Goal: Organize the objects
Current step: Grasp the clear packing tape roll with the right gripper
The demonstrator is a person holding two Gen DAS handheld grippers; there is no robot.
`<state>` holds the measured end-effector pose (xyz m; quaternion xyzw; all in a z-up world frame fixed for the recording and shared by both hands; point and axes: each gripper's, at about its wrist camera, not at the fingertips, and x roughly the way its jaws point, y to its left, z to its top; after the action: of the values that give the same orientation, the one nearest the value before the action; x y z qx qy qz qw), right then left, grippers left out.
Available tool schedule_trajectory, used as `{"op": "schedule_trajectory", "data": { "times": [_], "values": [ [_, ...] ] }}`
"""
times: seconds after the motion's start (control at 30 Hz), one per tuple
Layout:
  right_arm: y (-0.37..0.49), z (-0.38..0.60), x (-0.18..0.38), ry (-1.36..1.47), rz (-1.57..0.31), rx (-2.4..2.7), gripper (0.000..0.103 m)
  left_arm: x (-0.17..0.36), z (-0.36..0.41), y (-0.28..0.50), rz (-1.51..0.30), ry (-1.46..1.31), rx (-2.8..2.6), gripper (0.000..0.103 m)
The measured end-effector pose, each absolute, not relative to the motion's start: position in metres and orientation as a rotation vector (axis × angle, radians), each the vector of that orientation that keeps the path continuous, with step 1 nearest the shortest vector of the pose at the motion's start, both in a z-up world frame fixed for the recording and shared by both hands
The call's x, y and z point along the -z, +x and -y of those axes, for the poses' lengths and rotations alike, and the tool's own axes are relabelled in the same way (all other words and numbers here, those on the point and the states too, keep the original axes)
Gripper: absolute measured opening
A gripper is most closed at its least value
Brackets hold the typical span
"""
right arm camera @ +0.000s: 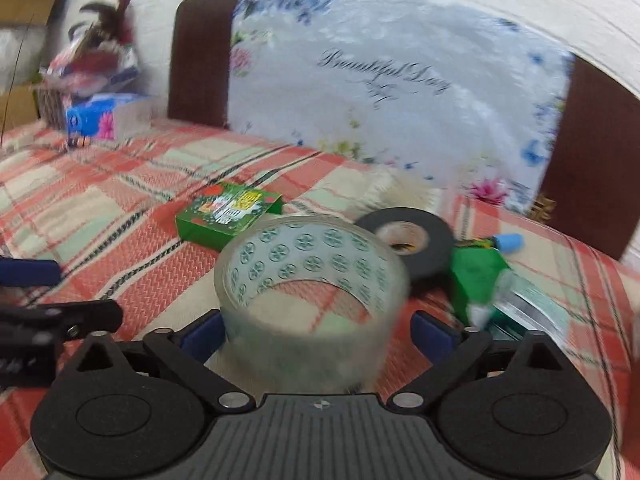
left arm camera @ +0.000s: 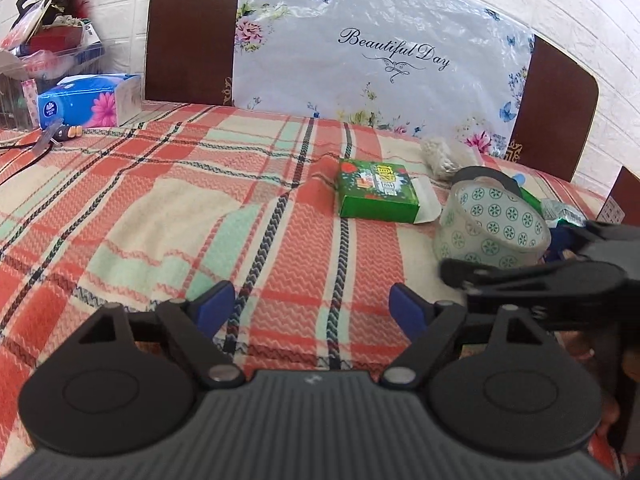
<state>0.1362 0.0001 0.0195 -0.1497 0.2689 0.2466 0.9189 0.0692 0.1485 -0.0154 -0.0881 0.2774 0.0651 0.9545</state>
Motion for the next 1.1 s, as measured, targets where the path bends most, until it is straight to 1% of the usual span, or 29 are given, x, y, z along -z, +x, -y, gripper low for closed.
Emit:
{"op": "schedule_trajectory", "data": {
  "times": [0.03,0.17,0.33,0.57,0.6,0.63,0.67,0.77,0.9,1.03,1.07,1.1],
  "values": [
    [0.136,0.001,-0.020,-0.303,-0.557,-0.519,0.087,0.017,-0.149,0.070,-0.565,-0.178,-0.128,0.087],
    [0.125,0.017,-0.021,-0.263,-0.566,-0.503,0.088,0.017,-0.151,0.071,-0.565,-0.185,-0.119,0.089],
    [0.079,0.051,-0.020,-0.216,-0.577,-0.496,0.088,0.016,-0.151,0.070,-0.565,-0.185,-0.116,0.090],
    [0.012,0.146,-0.017,-0.144,-0.594,-0.317,0.087,0.015,-0.143,0.071,-0.593,-0.125,-0.121,0.094],
    [0.008,0.162,-0.016,-0.115,-0.601,-0.258,0.088,0.014,-0.138,0.072,-0.608,-0.095,-0.135,0.094],
    [0.006,0.177,-0.016,-0.078,-0.605,-0.188,0.092,0.013,-0.129,0.073,-0.627,-0.048,-0.156,0.095],
    [0.003,0.191,-0.014,-0.042,-0.608,-0.127,0.099,0.012,-0.120,0.073,-0.635,-0.014,-0.170,0.095],
    [-0.008,0.211,-0.013,-0.004,-0.606,-0.087,0.101,0.001,-0.087,0.071,-0.690,-0.095,0.007,0.094],
    [-0.026,0.207,-0.008,-0.082,-0.582,-0.081,0.101,-0.024,-0.019,0.062,-0.708,-0.166,0.260,0.094],
    [-0.031,0.217,-0.010,-0.072,-0.592,-0.110,0.101,-0.042,0.051,0.060,-0.753,-0.096,0.460,0.093],
    [-0.031,0.220,-0.011,-0.070,-0.596,-0.116,0.101,-0.045,0.065,0.060,-0.757,-0.069,0.478,0.091],
    [-0.029,0.218,-0.013,-0.073,-0.597,-0.120,0.101,-0.046,0.077,0.060,-0.765,-0.048,0.500,0.081]
  ]
}}
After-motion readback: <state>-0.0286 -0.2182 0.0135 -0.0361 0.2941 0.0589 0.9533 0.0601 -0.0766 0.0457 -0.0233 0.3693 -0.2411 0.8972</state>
